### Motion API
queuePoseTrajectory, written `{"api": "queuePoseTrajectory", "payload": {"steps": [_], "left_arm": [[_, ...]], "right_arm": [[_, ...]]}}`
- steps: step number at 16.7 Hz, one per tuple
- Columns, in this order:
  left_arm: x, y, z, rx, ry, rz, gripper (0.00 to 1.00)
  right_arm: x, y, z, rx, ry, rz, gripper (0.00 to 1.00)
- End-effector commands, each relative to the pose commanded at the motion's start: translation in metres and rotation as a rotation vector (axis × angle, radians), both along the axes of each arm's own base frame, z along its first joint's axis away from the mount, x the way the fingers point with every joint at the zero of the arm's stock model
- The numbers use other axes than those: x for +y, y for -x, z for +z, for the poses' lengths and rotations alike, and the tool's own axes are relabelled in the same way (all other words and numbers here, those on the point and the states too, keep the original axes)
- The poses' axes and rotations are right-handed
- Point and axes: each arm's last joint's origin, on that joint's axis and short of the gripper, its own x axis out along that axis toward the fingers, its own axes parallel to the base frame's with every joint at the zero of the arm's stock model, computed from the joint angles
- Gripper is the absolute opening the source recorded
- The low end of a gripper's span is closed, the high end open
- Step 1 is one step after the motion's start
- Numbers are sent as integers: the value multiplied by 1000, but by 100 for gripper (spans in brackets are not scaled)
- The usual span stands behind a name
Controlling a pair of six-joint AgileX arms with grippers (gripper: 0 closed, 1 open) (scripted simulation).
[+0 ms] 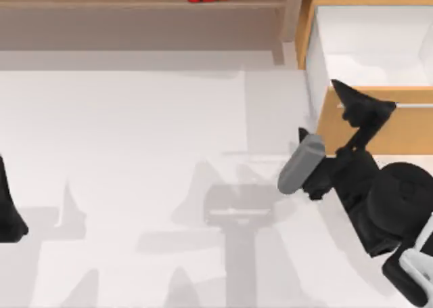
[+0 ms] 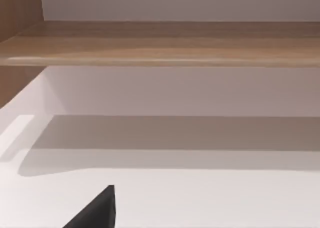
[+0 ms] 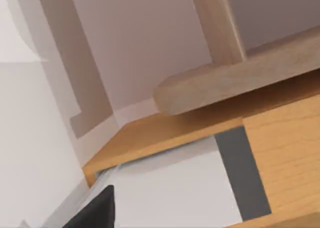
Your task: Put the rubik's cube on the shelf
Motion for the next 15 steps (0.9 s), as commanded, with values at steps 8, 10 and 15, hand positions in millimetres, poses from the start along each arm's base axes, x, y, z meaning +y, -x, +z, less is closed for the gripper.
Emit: {"api": "queuePoseTrajectory", "payload": {"steps": [8, 10, 15], "left_arm": [[0, 0, 0, 0, 0, 0, 100], [0, 0, 0, 0, 0, 0, 100], [0, 0, 0, 0, 0, 0, 100]], "right_arm": [[-86, 21, 1, -28, 339, -267, 100], [-88, 21, 1, -28, 345, -274, 100], [-87, 17, 0, -26, 346, -273, 100]]}}
